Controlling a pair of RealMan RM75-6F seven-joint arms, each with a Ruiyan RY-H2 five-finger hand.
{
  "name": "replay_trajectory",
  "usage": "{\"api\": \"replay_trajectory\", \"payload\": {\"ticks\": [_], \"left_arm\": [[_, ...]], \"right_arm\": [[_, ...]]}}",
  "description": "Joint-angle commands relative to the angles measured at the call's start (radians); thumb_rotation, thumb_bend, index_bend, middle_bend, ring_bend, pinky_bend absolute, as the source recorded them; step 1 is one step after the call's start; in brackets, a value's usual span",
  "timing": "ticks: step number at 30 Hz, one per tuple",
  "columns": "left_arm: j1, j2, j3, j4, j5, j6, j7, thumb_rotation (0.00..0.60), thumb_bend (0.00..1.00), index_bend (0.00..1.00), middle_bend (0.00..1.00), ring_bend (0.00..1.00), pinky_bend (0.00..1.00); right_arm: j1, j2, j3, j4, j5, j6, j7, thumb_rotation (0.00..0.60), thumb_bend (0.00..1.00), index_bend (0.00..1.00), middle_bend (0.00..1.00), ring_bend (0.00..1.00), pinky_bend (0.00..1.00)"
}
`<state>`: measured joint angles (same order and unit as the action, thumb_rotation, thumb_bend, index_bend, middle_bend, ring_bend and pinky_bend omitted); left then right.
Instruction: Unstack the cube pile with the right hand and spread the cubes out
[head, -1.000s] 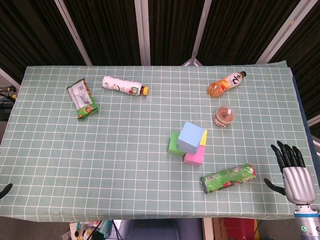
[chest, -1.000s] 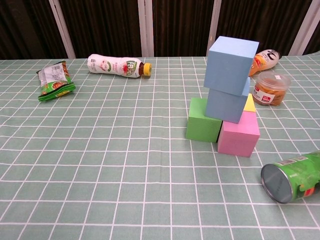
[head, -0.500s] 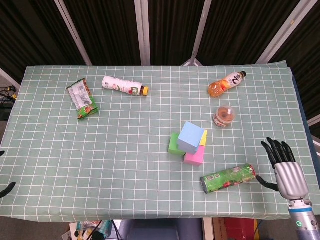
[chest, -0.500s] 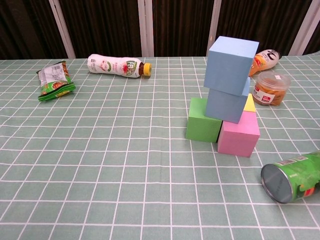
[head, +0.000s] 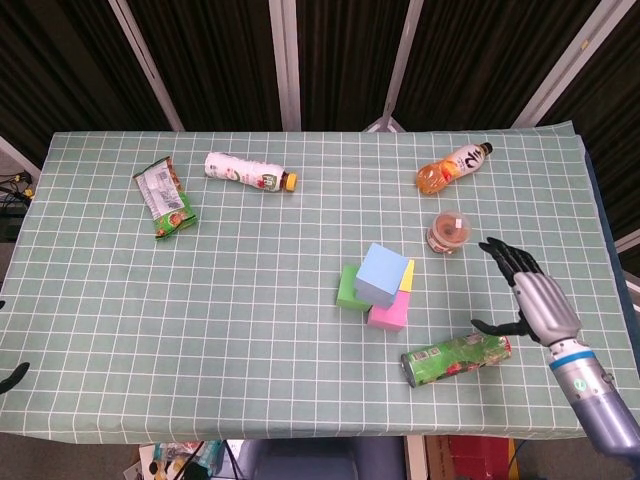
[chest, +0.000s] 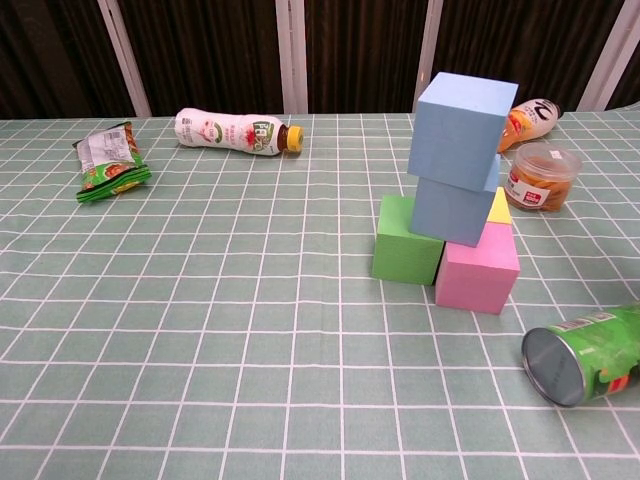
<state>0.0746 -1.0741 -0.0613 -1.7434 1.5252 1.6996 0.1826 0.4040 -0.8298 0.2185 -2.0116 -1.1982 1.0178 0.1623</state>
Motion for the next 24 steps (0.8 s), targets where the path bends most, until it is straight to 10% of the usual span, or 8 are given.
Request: {"api": "replay_trajectory", "payload": {"ticks": [1, 12, 24], "left_arm": [[-0.001, -0.003, -0.003, 0.001, -0.006, -0.002, -0.001, 0.6, 0.15, 0.19, 0.04, 0.0, 0.0], [-0.008, 0.003, -0.015, 0.006, -0.033, -0.019, -0.021, 0.6, 0.15, 0.19, 0.04, 0.0, 0.0], [-0.009, 0.001, -0.011, 0.001, -0.03, -0.021, -0.014, 0.6, 0.15, 0.19, 0.04, 0.0, 0.0]], "right_arm": [[0.142, -0.015, 0.083, -0.059, 0.253, -0.102, -0.042, 0.6, 0.19, 0.08, 0.0, 0.04, 0.0], [0.405, 0.084, 0.058, -0.113, 0.634, -0.353, -0.244, 0.6, 0.18, 0.07, 0.0, 0.04, 0.0], [0.441, 0.074, 0.086, -0.172, 0.657, -0.37, -0.117, 0.6, 0.19, 0.07, 0.0, 0.04, 0.0]]}}
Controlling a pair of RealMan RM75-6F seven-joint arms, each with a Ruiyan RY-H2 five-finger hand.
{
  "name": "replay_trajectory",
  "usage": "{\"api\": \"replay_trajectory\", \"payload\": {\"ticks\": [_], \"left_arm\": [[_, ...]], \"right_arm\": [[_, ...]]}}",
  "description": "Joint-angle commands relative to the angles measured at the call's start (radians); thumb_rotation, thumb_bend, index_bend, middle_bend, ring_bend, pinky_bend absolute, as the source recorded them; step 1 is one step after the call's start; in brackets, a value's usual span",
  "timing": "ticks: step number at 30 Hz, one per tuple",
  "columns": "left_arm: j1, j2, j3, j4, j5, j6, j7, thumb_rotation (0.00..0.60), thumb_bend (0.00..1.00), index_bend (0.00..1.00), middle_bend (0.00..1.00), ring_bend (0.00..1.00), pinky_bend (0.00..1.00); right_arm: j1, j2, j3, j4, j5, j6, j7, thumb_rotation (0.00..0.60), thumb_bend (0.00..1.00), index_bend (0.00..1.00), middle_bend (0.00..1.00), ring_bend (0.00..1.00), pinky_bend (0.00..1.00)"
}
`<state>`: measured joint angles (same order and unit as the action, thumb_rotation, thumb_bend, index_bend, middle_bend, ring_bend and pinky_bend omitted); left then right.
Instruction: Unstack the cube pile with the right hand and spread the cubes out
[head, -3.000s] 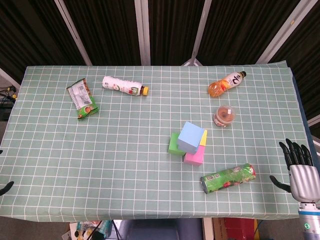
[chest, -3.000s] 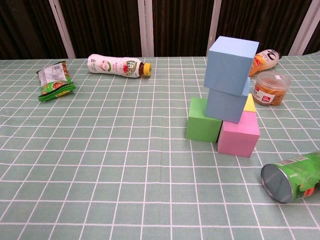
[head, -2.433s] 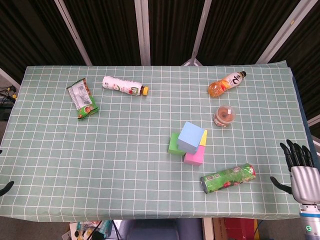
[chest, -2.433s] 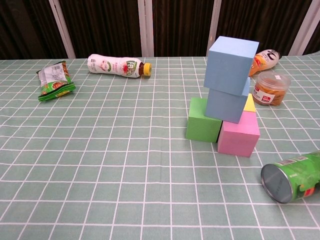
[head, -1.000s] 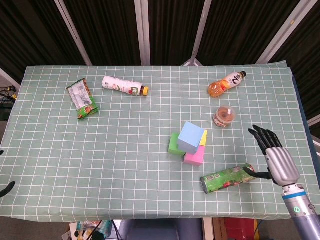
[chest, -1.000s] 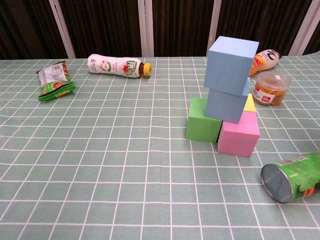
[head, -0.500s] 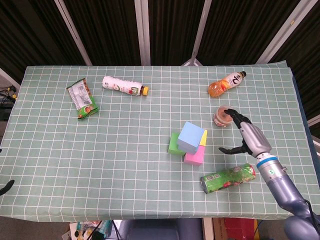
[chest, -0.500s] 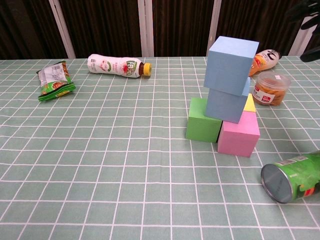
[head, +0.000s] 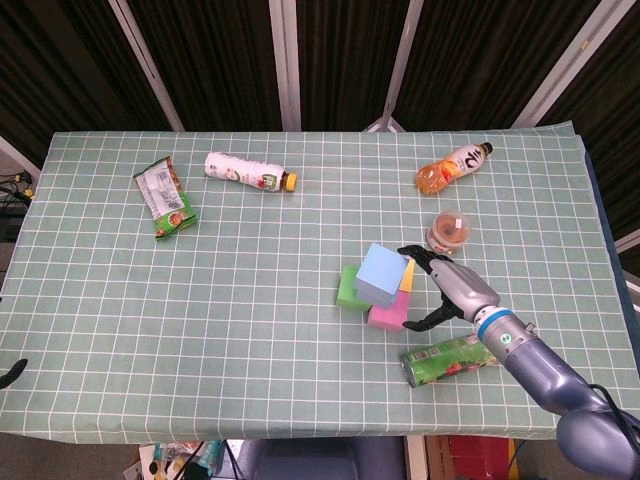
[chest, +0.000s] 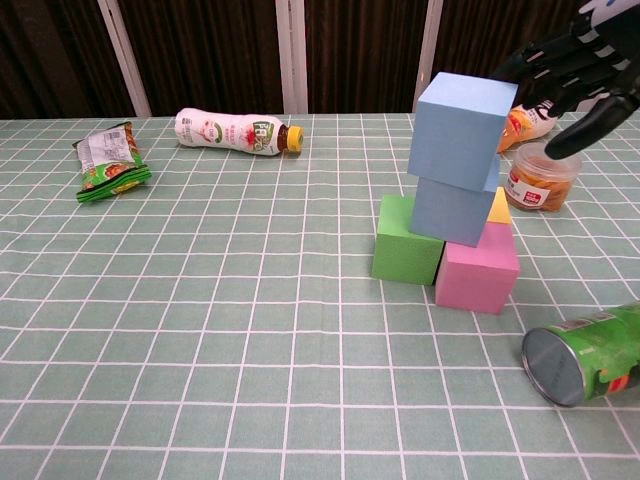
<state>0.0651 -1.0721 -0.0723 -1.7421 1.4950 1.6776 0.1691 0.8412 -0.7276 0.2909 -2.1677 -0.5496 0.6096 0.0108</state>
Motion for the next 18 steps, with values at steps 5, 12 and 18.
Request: {"api": "replay_trajectory", "payload": {"ticks": [5, 12, 18], "left_arm": [[0.002, 0.0, -0.004, 0.0, -0.007, 0.004, -0.006, 0.6, 0.15, 0.19, 0.04, 0.0, 0.0], [0.002, 0.003, -0.009, 0.0, -0.022, 0.0, -0.017, 0.6, 0.15, 0.19, 0.04, 0.0, 0.0], [0.005, 0.005, -0.01, -0.004, -0.027, 0.003, -0.02, 0.6, 0.15, 0.19, 0.04, 0.0, 0.0]], "right_arm": [[0.025, -0.088, 0.013, -0.017, 0.037, 0.138, 0.036, 0.6, 0.18, 0.07, 0.0, 0.04, 0.0], [0.08, -0.16, -0.017, -0.014, 0.112, 0.236, -0.028, 0.6, 0.18, 0.07, 0.0, 0.04, 0.0], [0.109, -0.211, -0.027, -0.004, 0.154, 0.274, -0.056, 0.6, 0.18, 0.07, 0.02, 0.07, 0.0]]}}
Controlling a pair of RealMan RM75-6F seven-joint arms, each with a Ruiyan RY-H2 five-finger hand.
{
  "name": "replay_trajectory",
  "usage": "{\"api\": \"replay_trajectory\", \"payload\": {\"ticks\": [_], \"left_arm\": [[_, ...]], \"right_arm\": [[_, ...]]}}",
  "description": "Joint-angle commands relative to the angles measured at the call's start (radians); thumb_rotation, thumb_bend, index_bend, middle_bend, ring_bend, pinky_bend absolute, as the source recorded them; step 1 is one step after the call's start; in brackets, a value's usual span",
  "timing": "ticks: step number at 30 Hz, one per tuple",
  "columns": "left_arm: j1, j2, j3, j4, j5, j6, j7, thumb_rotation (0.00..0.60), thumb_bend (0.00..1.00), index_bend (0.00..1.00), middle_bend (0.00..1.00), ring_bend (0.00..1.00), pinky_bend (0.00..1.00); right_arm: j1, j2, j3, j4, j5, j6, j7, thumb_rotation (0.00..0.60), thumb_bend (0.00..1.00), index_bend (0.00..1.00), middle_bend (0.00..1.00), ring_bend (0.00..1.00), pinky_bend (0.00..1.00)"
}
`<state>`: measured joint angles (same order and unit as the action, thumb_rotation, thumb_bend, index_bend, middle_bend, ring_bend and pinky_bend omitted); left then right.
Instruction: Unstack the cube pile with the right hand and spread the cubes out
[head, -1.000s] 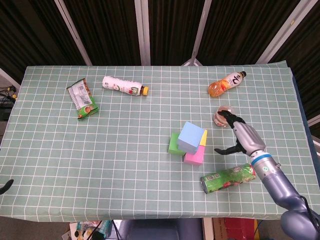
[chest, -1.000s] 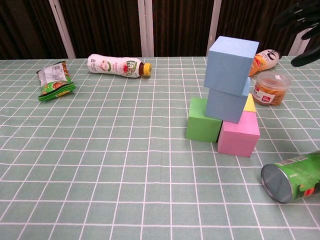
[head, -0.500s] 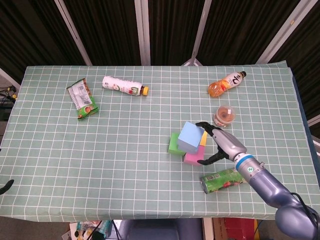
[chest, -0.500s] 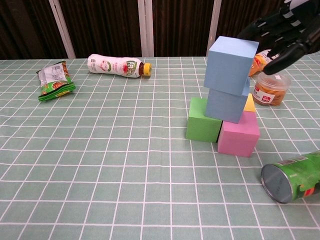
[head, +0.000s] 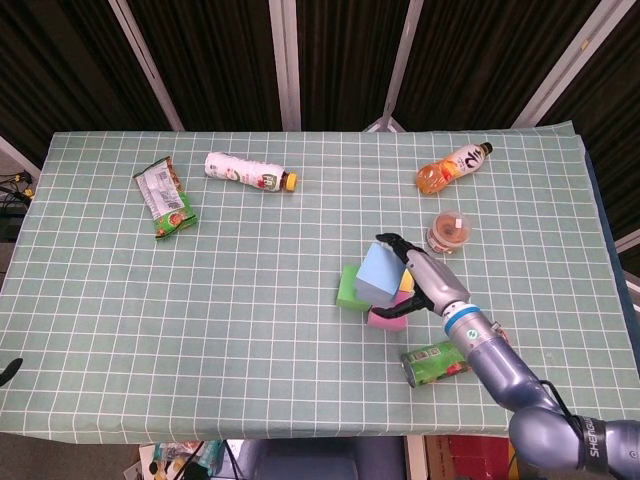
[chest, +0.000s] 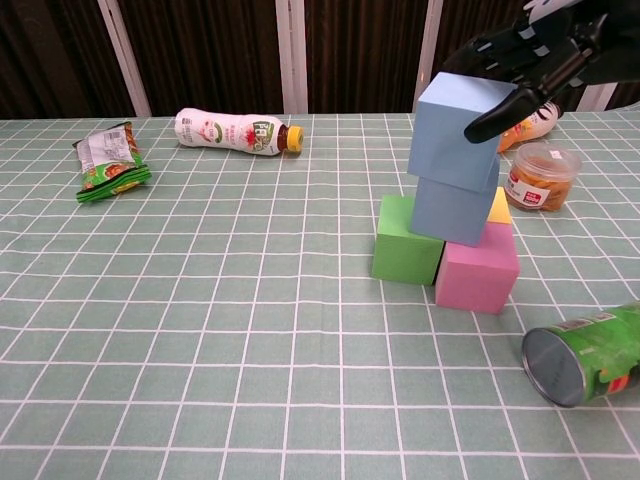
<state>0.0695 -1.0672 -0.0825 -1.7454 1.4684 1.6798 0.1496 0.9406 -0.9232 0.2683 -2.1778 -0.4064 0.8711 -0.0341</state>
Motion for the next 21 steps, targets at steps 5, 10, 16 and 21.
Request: {"api": "replay_trajectory", "payload": {"ticks": [5, 10, 16, 21], "left_arm": [[0.003, 0.002, -0.001, -0.002, -0.003, 0.003, -0.007, 0.6, 0.15, 0.19, 0.04, 0.0, 0.0], [0.002, 0.003, -0.002, -0.002, -0.008, 0.0, -0.009, 0.6, 0.15, 0.19, 0.04, 0.0, 0.0], [0.003, 0.004, -0.001, -0.004, -0.008, 0.001, -0.011, 0.6, 0.15, 0.2, 0.04, 0.0, 0.0], [0.004, 0.003, -0.001, -0.005, -0.01, 0.001, -0.008, 0.6, 0.15, 0.2, 0.04, 0.0, 0.0]], "right_arm": [[0.035, -0.072, -0.019, 0.027, 0.023, 0.122, -0.081, 0.6, 0.2, 0.24, 0.31, 0.33, 0.02], [0.031, -0.174, -0.025, 0.048, -0.008, 0.328, -0.157, 0.6, 0.28, 0.43, 0.48, 0.5, 0.15], [0.003, -0.209, -0.018, 0.07, -0.019, 0.327, -0.145, 0.6, 0.34, 0.43, 0.5, 0.53, 0.18], [-0.021, -0.222, -0.012, 0.081, -0.058, 0.336, -0.146, 0.6, 0.35, 0.43, 0.5, 0.53, 0.17]]}}
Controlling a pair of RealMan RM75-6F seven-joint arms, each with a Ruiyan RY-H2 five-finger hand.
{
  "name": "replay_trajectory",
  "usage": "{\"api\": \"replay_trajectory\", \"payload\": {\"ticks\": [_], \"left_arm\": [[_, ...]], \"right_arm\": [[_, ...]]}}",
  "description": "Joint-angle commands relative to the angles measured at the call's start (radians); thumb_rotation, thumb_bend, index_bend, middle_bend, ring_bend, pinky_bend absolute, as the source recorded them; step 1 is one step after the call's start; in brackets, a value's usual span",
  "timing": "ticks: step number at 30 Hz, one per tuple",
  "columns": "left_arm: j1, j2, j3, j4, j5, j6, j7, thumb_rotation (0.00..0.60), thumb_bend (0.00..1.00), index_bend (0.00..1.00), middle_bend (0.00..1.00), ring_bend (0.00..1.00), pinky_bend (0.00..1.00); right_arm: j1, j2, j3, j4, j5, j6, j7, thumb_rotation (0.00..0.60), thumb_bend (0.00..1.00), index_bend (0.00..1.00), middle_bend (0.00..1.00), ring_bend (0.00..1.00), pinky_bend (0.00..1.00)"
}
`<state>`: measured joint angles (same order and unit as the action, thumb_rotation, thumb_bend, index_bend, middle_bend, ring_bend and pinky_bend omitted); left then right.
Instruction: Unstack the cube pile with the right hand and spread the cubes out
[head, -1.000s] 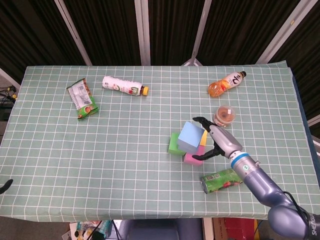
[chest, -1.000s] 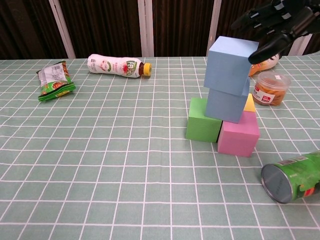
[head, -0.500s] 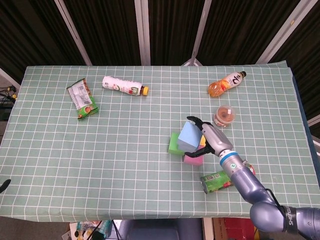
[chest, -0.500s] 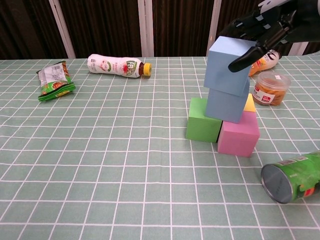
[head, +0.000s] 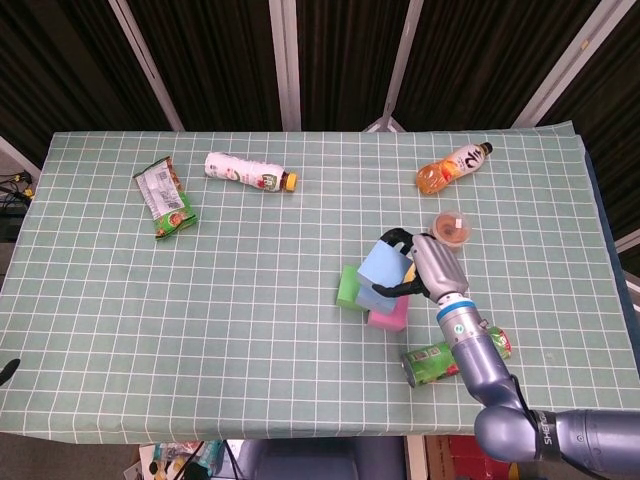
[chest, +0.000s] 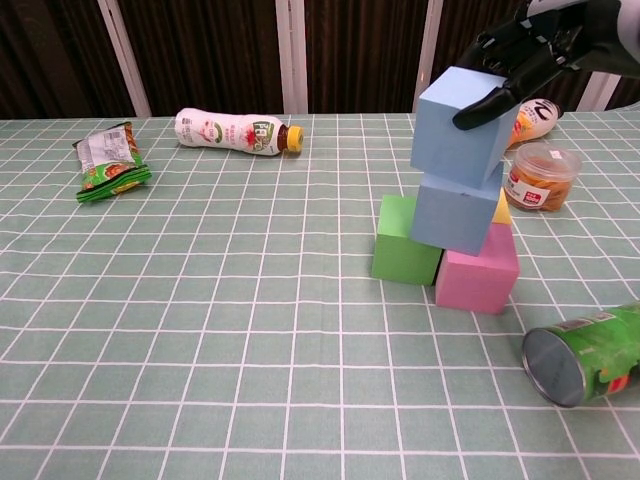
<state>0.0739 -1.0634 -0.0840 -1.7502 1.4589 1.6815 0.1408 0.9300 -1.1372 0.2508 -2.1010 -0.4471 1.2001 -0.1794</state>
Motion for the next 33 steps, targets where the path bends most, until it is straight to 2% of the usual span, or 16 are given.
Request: {"api": "replay_trajectory", "payload": {"ticks": [1, 7, 13, 20, 27, 30, 33], "left_arm": [[0.0, -0.001, 0.0, 0.0, 0.0, -0.001, 0.002, 0.6, 0.15, 0.2, 0.04, 0.0, 0.0], [-0.001, -0.004, 0.002, 0.0, 0.003, -0.001, 0.012, 0.6, 0.15, 0.2, 0.04, 0.0, 0.0], [-0.002, -0.004, -0.002, 0.002, -0.003, -0.001, 0.012, 0.6, 0.15, 0.2, 0.04, 0.0, 0.0], [-0.009, -0.009, -0.009, 0.003, -0.025, -0.016, 0.026, 0.6, 0.15, 0.2, 0.04, 0.0, 0.0], [-0.01, -0.014, -0.009, 0.0, -0.028, -0.015, 0.042, 0.6, 0.15, 0.2, 0.04, 0.0, 0.0], [-0.009, -0.014, -0.011, 0.0, -0.03, -0.013, 0.039, 0.6, 0.15, 0.2, 0.04, 0.0, 0.0], [-0.01, -0.012, -0.01, 0.002, -0.032, -0.017, 0.036, 0.6, 0.15, 0.2, 0.04, 0.0, 0.0]], "right_arm": [[-0.016, -0.011, 0.011, 0.005, -0.029, 0.009, 0.005, 0.6, 0.35, 0.43, 0.5, 0.53, 0.17], [-0.03, -0.044, 0.071, 0.043, -0.117, 0.004, 0.064, 0.6, 0.35, 0.43, 0.51, 0.53, 0.18], [0.007, -0.127, 0.117, 0.174, -0.1, -0.028, 0.067, 0.6, 0.35, 0.43, 0.51, 0.53, 0.17], [0.056, -0.299, 0.14, 0.4, -0.102, -0.026, 0.059, 0.6, 0.35, 0.43, 0.51, 0.53, 0.18], [0.087, -0.451, 0.158, 0.534, -0.104, -0.02, 0.043, 0.6, 0.35, 0.47, 0.51, 0.53, 0.17], [0.091, -0.475, 0.158, 0.541, -0.097, -0.047, 0.026, 0.6, 0.35, 0.47, 0.46, 0.45, 0.12], [0.094, -0.478, 0.151, 0.529, -0.066, -0.085, -0.011, 0.6, 0.35, 0.39, 0.29, 0.28, 0.06]]}}
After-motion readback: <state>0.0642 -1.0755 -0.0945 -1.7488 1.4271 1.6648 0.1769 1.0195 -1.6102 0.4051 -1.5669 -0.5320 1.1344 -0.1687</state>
